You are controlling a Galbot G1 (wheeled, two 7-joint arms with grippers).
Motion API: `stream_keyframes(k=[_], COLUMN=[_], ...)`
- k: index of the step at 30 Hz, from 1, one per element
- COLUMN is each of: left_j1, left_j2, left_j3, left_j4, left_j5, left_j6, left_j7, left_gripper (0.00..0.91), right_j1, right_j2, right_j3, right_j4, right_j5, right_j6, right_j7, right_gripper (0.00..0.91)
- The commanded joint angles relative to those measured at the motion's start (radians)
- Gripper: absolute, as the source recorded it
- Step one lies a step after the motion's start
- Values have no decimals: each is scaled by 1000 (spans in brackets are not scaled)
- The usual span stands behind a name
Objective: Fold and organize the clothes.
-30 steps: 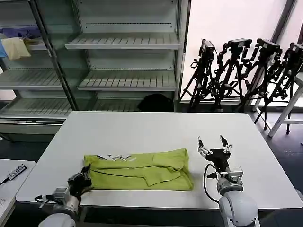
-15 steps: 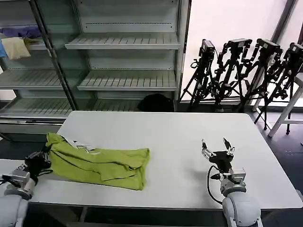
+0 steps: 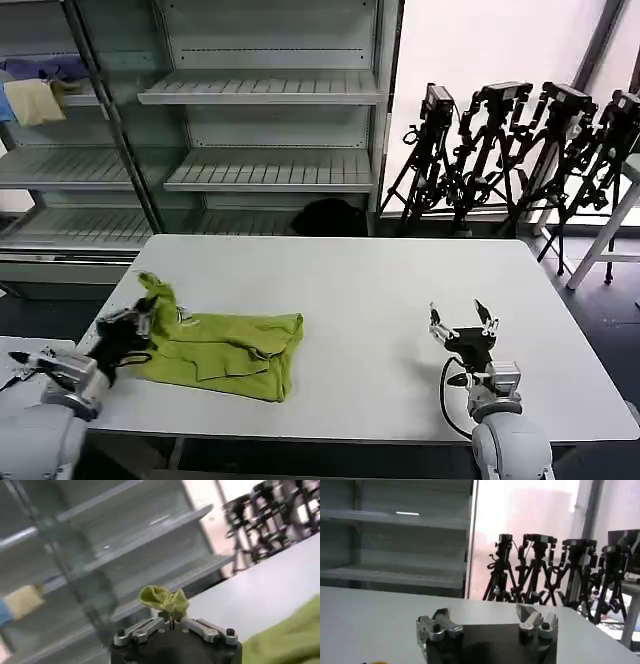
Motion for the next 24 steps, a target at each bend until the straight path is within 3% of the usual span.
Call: stream_keyframes(k=[1, 19, 21, 22, 24], left_j1=[-6, -4, -8, -11, -20], left_j2=[-83, -118, -126, -130, -144], left_j3=[278, 385, 391, 393, 401], left_j4=[-107, -22, -10, -4, 13], left_j5=[28, 135, 144, 146, 146], left_j6=[61, 76, 82, 84, 93], left_j7=[-6, -7, -17, -28, -48], left_gripper=[0, 0, 40, 907, 907], right_j1=[-9, -16, -19, -21, -24], right_j2=[1, 1, 2, 2, 3], right_j3=[2, 1, -1, -2, -4], right_j4=[-1, 2, 4, 5, 8], right_j5=[-2, -6, -7, -9, -12], right_j6=[6, 9, 10, 10, 11], right_j7=[-1, 1, 0, 0, 0], right_gripper=[907, 907, 907, 907, 907])
